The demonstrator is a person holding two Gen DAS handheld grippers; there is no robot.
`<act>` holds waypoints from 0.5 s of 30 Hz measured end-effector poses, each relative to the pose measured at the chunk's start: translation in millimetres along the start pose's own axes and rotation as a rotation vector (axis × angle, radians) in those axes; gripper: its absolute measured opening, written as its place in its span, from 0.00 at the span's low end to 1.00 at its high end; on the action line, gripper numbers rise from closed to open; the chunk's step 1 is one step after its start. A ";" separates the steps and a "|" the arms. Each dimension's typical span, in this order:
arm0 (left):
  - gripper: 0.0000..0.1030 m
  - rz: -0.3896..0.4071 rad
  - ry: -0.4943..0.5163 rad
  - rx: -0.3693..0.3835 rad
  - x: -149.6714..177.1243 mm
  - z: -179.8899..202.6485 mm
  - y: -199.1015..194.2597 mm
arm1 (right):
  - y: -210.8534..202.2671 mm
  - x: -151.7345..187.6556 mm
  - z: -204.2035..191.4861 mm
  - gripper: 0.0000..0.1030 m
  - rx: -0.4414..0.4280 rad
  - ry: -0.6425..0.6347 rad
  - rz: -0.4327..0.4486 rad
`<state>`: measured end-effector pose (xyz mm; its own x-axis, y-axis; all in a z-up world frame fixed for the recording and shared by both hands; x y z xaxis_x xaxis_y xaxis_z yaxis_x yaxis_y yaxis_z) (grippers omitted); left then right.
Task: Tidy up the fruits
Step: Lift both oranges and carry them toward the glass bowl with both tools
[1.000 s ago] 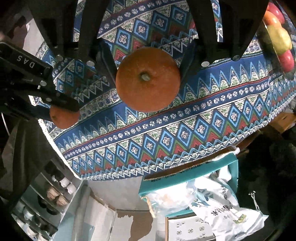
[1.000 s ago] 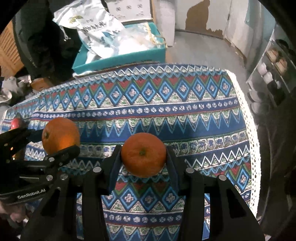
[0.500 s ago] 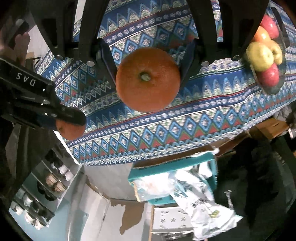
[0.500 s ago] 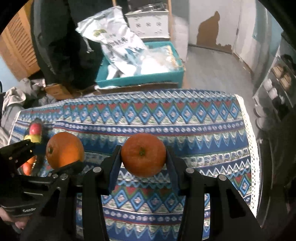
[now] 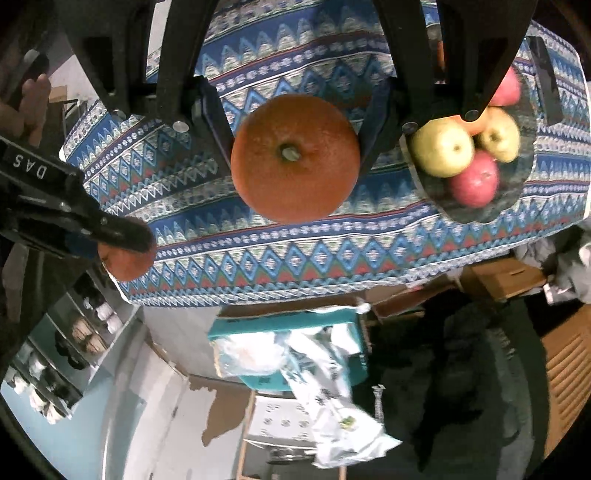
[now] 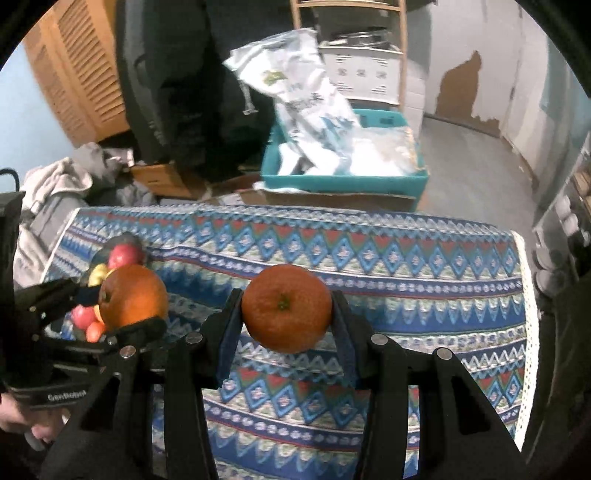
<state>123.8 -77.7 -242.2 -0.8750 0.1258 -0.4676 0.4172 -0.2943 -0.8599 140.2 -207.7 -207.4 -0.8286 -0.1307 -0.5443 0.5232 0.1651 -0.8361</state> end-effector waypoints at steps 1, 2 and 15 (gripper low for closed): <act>0.64 0.004 -0.006 -0.006 1.4 -5.1 -3.8 | -0.1 -0.4 -7.5 0.45 -0.004 -0.014 -0.001; 0.64 0.007 -0.012 -0.009 3.5 -10.4 -7.4 | -0.3 -0.9 -13.4 0.45 -0.009 -0.027 -0.001; 0.64 0.029 -0.096 -0.061 30.3 -83.5 -46.0 | 5.9 -6.1 -94.1 0.45 -0.090 -0.138 -0.018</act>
Point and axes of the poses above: each gripper's, at about its wrist camera, not at the fingertips, and y roughly the way its jaws point, z to its right, x to its underside, the point moved 8 cm from there along y, roughly the way its jaws point, and after that the axes turned 6 degrees about x, right-handed, at the moved point
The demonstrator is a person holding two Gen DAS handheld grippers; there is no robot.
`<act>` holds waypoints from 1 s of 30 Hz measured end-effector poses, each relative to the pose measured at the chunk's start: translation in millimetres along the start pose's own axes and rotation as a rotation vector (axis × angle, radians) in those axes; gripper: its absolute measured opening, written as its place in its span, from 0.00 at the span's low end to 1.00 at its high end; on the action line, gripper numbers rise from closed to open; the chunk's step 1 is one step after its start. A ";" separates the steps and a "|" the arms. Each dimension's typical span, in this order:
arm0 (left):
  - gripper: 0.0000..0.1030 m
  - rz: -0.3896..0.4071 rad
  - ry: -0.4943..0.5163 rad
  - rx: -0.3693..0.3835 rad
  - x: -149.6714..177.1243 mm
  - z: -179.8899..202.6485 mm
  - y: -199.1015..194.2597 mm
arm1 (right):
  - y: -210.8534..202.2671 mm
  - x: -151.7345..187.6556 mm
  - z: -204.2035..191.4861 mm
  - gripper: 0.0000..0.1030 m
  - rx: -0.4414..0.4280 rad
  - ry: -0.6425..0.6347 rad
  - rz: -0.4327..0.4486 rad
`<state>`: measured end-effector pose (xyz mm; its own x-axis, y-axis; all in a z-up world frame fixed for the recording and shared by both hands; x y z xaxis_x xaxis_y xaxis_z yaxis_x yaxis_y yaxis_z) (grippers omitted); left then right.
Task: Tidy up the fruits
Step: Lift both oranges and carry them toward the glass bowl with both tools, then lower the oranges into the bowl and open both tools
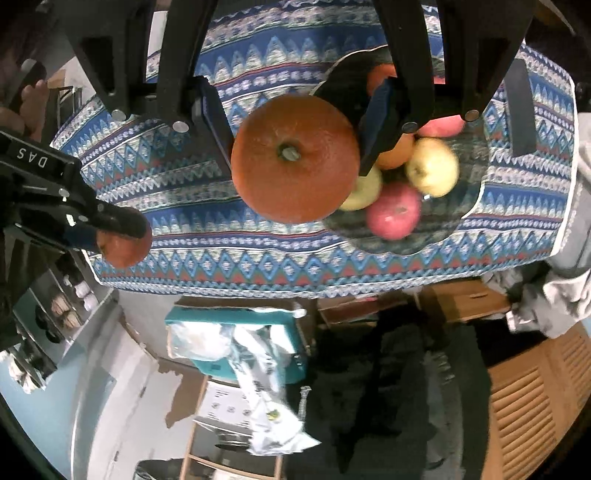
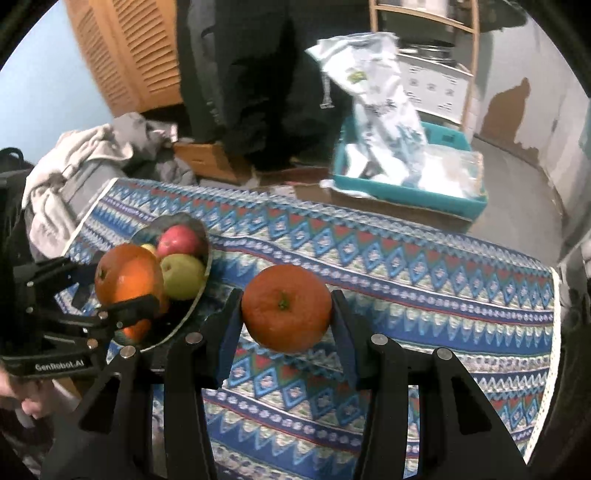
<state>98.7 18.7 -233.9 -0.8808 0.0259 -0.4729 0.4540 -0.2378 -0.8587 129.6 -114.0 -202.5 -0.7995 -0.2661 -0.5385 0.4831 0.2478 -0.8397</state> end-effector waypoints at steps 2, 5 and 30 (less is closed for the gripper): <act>0.64 0.001 -0.017 -0.007 3.8 -12.5 -2.7 | 5.7 -0.4 -13.2 0.45 -0.016 -0.016 -0.010; 0.64 0.001 -0.046 -0.020 8.4 -30.0 -3.7 | 12.0 -0.5 -28.1 0.45 -0.040 -0.028 -0.024; 0.64 -0.102 -0.194 -0.015 65.1 -112.5 27.1 | 75.1 19.0 -132.3 0.45 -0.153 -0.151 -0.175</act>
Point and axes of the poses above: each gripper's, at about its wrist camera, not at the fingertips, and y roughly the way its jaws point, z to its right, x to its underside, the point moved 8 cm from there along y, roughly the way its jaws point, and after that the axes turned 6 degrees about x, right-handed, at the moved point
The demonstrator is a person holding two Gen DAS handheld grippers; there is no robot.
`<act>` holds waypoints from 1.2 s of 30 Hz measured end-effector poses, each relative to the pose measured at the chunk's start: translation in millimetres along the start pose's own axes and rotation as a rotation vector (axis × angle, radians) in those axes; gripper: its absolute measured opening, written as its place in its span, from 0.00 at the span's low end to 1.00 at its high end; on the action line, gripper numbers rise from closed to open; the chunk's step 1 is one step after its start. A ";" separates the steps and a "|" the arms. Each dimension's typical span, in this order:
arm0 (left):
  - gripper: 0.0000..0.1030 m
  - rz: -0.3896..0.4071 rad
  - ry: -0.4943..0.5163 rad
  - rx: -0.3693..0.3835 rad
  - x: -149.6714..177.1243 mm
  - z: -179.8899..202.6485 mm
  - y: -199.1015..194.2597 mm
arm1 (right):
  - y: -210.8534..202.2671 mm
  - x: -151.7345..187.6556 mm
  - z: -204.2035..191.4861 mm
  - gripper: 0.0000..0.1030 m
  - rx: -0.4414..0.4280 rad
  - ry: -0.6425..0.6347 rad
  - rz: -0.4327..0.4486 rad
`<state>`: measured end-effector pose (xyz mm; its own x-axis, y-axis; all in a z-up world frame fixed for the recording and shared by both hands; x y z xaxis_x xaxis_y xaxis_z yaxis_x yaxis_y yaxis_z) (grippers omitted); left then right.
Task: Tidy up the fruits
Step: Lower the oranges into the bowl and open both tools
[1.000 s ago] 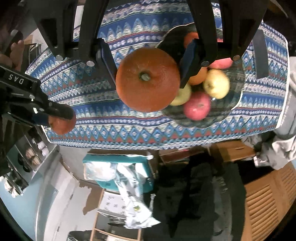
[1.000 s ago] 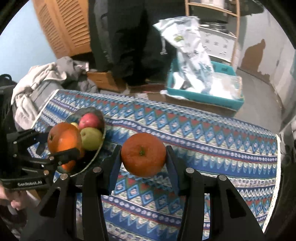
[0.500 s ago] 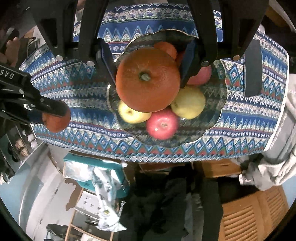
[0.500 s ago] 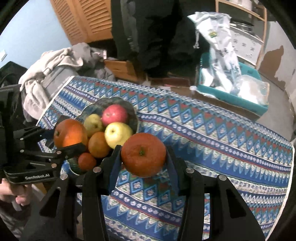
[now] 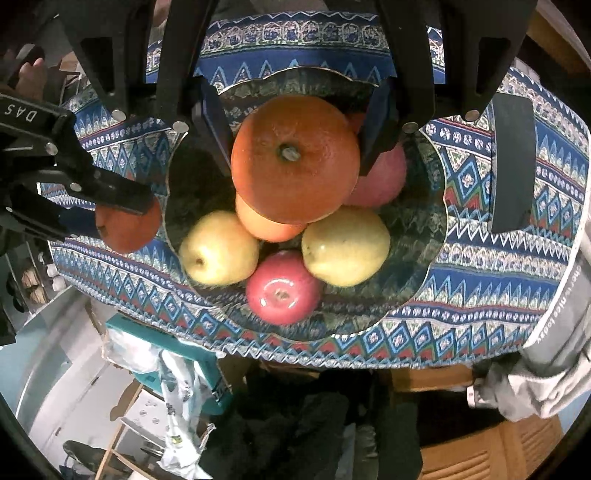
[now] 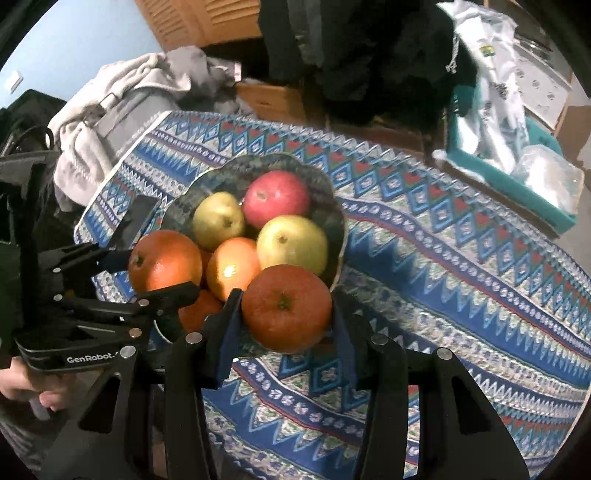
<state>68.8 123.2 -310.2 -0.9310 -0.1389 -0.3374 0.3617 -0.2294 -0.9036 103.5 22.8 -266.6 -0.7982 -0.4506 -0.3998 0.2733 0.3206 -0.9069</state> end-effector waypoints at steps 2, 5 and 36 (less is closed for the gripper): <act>0.64 -0.011 -0.011 0.009 2.3 -3.4 3.3 | 5.3 0.5 -2.8 0.45 -0.008 0.001 -0.013; 0.64 -0.003 0.005 0.011 2.7 -3.1 2.8 | 13.0 0.8 -8.2 0.45 -0.022 0.003 -0.032; 0.69 0.084 -0.033 0.028 -1.7 0.1 -44.5 | -16.8 -20.6 -5.3 0.51 0.017 0.027 0.028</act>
Point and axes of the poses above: each gripper's, at about its wrist camera, not at the fingertips, and y roughly the way its jaws point, z to its right, x to its underside, the point moved 8 cm from there along y, roughly the way its jaws point, and after that the axes turned 6 degrees about x, right-handed, at the moved point
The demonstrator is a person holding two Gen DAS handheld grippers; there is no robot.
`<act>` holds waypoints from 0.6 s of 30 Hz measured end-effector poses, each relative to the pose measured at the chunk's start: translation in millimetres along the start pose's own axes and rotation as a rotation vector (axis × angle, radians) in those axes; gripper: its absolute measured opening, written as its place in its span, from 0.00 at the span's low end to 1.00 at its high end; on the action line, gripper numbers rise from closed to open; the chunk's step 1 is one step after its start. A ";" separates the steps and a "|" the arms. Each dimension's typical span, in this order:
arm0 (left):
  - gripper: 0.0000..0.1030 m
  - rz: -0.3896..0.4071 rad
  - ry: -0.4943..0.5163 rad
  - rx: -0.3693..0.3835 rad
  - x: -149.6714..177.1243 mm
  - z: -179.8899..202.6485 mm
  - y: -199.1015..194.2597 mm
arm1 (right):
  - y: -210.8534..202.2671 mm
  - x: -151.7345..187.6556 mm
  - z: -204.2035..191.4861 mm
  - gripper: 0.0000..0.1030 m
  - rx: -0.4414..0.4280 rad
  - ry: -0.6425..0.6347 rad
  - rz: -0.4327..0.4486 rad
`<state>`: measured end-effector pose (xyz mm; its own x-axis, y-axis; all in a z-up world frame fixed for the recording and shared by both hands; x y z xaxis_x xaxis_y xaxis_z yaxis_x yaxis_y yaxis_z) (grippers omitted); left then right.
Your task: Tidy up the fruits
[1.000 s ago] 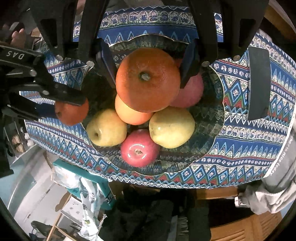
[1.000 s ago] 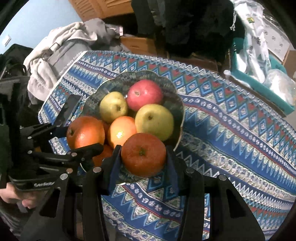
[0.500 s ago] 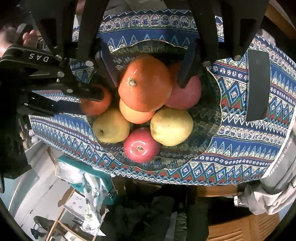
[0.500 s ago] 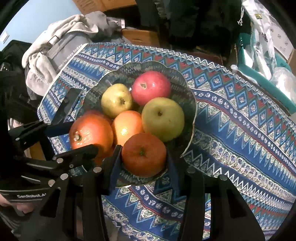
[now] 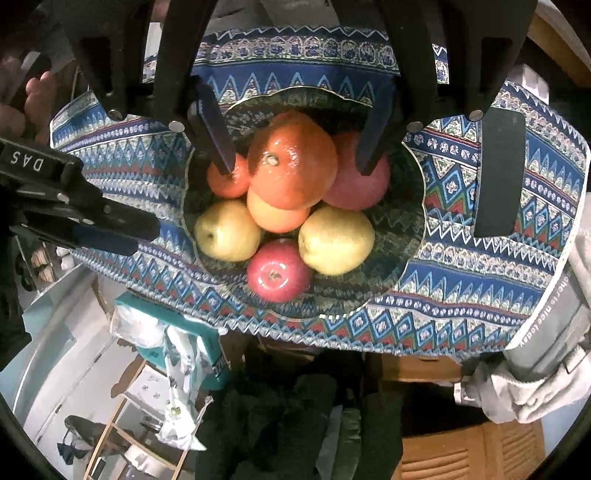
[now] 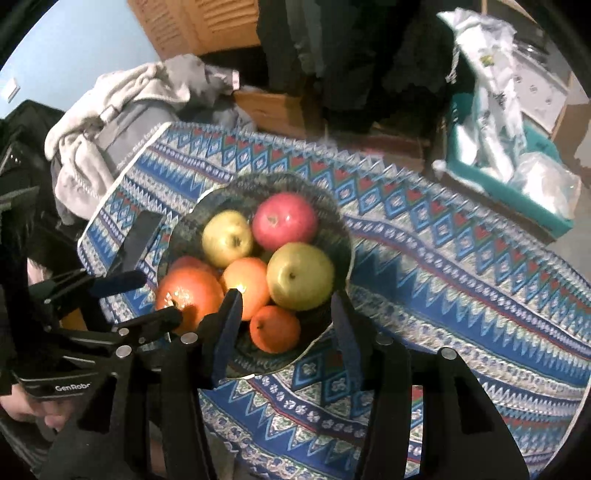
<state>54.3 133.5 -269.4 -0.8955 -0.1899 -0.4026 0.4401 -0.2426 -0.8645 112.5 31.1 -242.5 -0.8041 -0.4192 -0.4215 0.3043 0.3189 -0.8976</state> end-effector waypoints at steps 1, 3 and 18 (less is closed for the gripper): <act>0.71 0.006 0.002 -0.003 -1.2 1.7 -3.0 | -6.3 -2.2 2.0 0.53 0.007 0.003 0.013; 0.73 0.026 0.010 -0.008 -4.6 6.4 -10.2 | -16.7 -5.7 4.4 0.56 0.027 0.004 0.038; 0.81 0.160 0.065 -0.073 -27.9 40.4 -79.7 | -96.6 -24.4 17.0 0.70 0.150 -0.007 0.227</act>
<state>46.9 119.7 -177.0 -0.8180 -0.1578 -0.5532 0.5733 -0.1440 -0.8066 111.4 -3.9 -147.6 -0.7036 -0.3572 -0.6143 0.5490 0.2757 -0.7890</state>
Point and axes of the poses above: each gripper's, at about its wrist camera, not at the fingertips, and y roughly the way its jaws point, z to its right, x to its underside, the point moved 8 cm from there along y, roughly the way its jaws point, and after that the axes turned 6 degrees about x, right-handed, at the moved point
